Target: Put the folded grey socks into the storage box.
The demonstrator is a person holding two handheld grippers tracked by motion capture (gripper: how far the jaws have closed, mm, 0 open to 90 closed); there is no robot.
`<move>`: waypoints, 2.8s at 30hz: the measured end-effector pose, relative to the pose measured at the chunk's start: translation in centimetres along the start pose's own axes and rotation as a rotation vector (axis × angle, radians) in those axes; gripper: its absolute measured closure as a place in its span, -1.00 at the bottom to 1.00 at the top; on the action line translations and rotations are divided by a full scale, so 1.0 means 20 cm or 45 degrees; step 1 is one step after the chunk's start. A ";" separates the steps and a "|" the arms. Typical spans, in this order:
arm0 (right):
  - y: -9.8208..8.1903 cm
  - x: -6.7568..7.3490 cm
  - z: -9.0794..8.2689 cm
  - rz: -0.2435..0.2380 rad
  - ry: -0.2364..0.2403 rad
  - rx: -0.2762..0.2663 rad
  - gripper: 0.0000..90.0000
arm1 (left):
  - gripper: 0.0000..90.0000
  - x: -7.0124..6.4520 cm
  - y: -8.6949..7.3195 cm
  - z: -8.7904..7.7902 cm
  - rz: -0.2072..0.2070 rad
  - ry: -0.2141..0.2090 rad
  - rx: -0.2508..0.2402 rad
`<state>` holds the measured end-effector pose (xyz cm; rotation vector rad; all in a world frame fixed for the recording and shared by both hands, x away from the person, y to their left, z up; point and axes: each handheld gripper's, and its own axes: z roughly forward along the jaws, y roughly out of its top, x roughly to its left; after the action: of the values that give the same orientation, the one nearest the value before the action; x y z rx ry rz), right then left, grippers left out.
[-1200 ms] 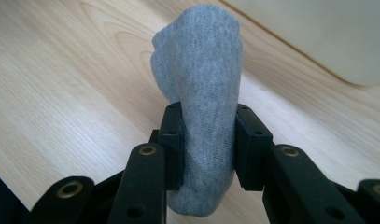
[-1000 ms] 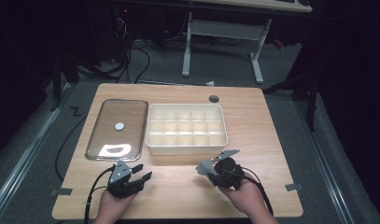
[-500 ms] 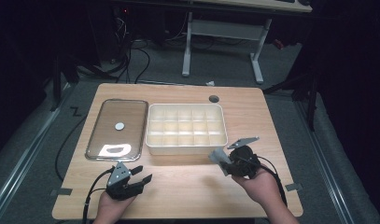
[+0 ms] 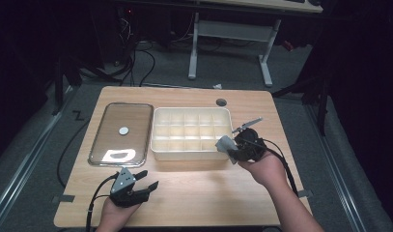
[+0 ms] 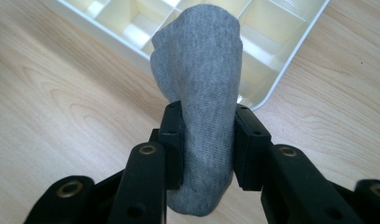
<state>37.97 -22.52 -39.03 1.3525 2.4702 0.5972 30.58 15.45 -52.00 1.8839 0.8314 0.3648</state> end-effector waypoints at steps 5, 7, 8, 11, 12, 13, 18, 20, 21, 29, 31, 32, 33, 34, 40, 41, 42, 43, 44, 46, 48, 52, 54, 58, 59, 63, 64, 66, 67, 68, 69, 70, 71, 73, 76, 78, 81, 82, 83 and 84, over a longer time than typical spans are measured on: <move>0.08 -0.04 0.05 0.004 0.004 0.047 0.54 | -0.15 0.00 0.00 0.00 0.010 -0.005 -0.003; 0.11 -0.06 0.07 0.009 0.000 0.065 0.54 | -0.15 0.00 0.00 0.01 0.010 -0.010 0.003; 0.11 -0.06 0.07 0.009 0.000 0.065 0.54 | -0.15 0.00 0.00 0.01 0.010 -0.010 0.003; 0.16 -0.08 0.12 0.023 -0.024 0.107 0.55 | -0.15 0.00 0.00 0.01 0.016 -0.005 0.004; 0.16 -0.08 0.12 0.023 -0.024 0.107 0.55 | -0.15 0.00 0.00 0.01 0.016 -0.005 0.004; 0.19 -0.09 0.15 0.037 -0.043 0.131 0.55 | -0.15 0.00 0.00 0.01 0.012 0.001 0.004; 0.25 -0.11 0.21 0.039 -0.062 0.173 0.55 | -0.15 0.02 0.00 0.00 0.005 0.005 -0.005; 0.26 -0.11 0.23 0.040 -0.089 0.204 0.55 | -0.15 0.02 0.00 0.00 0.005 0.006 -0.005; 0.27 -0.11 0.25 0.033 -0.114 0.221 0.56 | -0.14 0.02 0.00 0.00 0.005 0.006 -0.004; 0.29 -0.10 0.33 -0.007 -0.161 0.334 0.57 | -0.14 0.02 0.00 0.00 0.000 -0.003 -0.002; 0.29 -0.10 0.35 -0.016 -0.160 0.348 0.58 | -0.13 0.01 0.00 0.00 0.001 -0.010 -0.003; 0.29 -0.10 0.35 -0.016 -0.160 0.348 0.58 | -0.13 0.01 0.00 0.00 0.001 -0.010 -0.003; 0.28 -0.09 0.35 0.010 -0.155 0.361 0.58 | -0.13 0.01 0.00 0.00 0.006 -0.014 0.000; 0.28 -0.10 0.38 -0.016 -0.136 0.373 0.59 | -0.13 0.01 0.00 0.00 0.007 -0.015 0.000; 0.28 -0.11 0.43 -0.019 -0.097 0.435 0.60 | -0.14 0.01 0.00 0.00 0.006 -0.013 -0.002; 0.28 -0.11 0.44 -0.023 -0.089 0.441 0.60 | -0.14 0.01 0.00 0.00 0.004 -0.014 -0.003; 0.28 -0.10 0.45 0.002 -0.090 0.451 0.61 | -0.14 0.01 0.00 0.00 0.004 -0.015 -0.004; 0.28 -0.11 0.45 -0.023 -0.084 0.453 0.61 | -0.14 0.01 0.00 0.00 0.003 -0.016 -0.003; 0.28 -0.11 0.46 -0.027 -0.081 0.459 0.61 | -0.14 0.01 0.00 0.00 0.003 -0.016 -0.003; 0.28 -0.10 0.47 -0.024 -0.076 0.470 0.61 | -0.14 0.00 0.00 0.00 0.005 -0.018 -0.001; 0.27 -0.10 0.48 -0.024 -0.071 0.473 0.61 | -0.14 0.00 0.00 0.01 0.007 -0.020 0.001; 0.26 -0.11 0.51 -0.026 -0.042 0.489 0.62 | -0.14 0.00 0.00 0.01 0.009 -0.022 0.005; 0.26 -0.11 0.52 -0.028 -0.038 0.488 0.62 | -0.14 0.00 0.00 0.01 0.009 -0.025 0.005; 0.25 -0.10 0.55 -0.015 -0.042 0.510 0.61 | -0.14 0.00 0.00 0.01 0.012 -0.031 0.012; 0.25 -0.10 0.56 -0.026 -0.047 0.508 0.61 | -0.14 0.00 -0.01 0.01 0.012 -0.034 0.013; 0.25 -0.10 0.56 -0.028 -0.051 0.507 0.61 | -0.14 0.00 -0.01 0.01 0.015 -0.038 0.018; 0.25 -0.10 0.56 -0.025 -0.049 0.507 0.61 | -0.14 0.00 -0.01 0.01 0.015 -0.038 0.018; 0.25 -0.10 0.56 -0.026 -0.049 0.507 0.61 | -0.14 0.00 -0.01 0.01 0.015 -0.041 0.019; 0.25 -0.09 0.56 -0.024 -0.055 0.508 0.60 | -0.14 0.00 -0.01 0.02 0.010 -0.040 0.019; 0.25 -0.09 0.56 -0.021 -0.056 0.507 0.60 | -0.14 0.00 -0.01 0.02 0.009 -0.042 0.022; 0.25 -0.09 0.55 -0.005 -0.062 0.511 0.59 | -0.14 0.00 -0.01 0.03 0.013 -0.044 0.028; 0.25 -0.09 0.55 -0.002 -0.063 0.512 0.59 | -0.14 0.00 -0.01 0.03 0.013 -0.044 0.028; 0.25 -0.09 0.55 0.017 -0.065 0.513 0.59 | -0.14 -0.01 -0.01 0.03 0.017 -0.044 0.033; 0.25 -0.10 0.55 -0.013 -0.056 0.498 0.58 | -0.14 -0.01 -0.01 0.03 0.021 -0.047 0.036; 0.25 -0.10 0.55 -0.006 -0.056 0.500 0.58 | -0.14 -0.01 -0.01 0.03 0.018 -0.047 0.036; 0.25 -0.10 0.55 -0.002 -0.052 0.500 0.55 | -0.14 -0.01 -0.01 0.03 0.021 -0.049 0.044; 0.26 -0.09 0.55 0.039 -0.055 0.508 0.51 | -0.14 -0.01 -0.01 0.03 0.020 -0.051 0.043; 0.26 -0.09 0.55 0.036 -0.056 0.508 0.50 | -0.14 -0.01 -0.01 0.03 0.020 -0.051 0.041; 0.26 -0.09 0.54 0.048 -0.059 0.510 0.49 | -0.14 -0.01 -0.01 0.03 0.020 -0.051 0.041; 0.26 -0.09 0.54 0.044 -0.062 0.510 0.48 | -0.14 -0.01 -0.01 0.03 0.020 -0.051 0.041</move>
<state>47.34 -19.05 -46.02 1.5258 2.6240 0.0714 30.79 14.95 -52.44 1.9224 0.8004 0.3245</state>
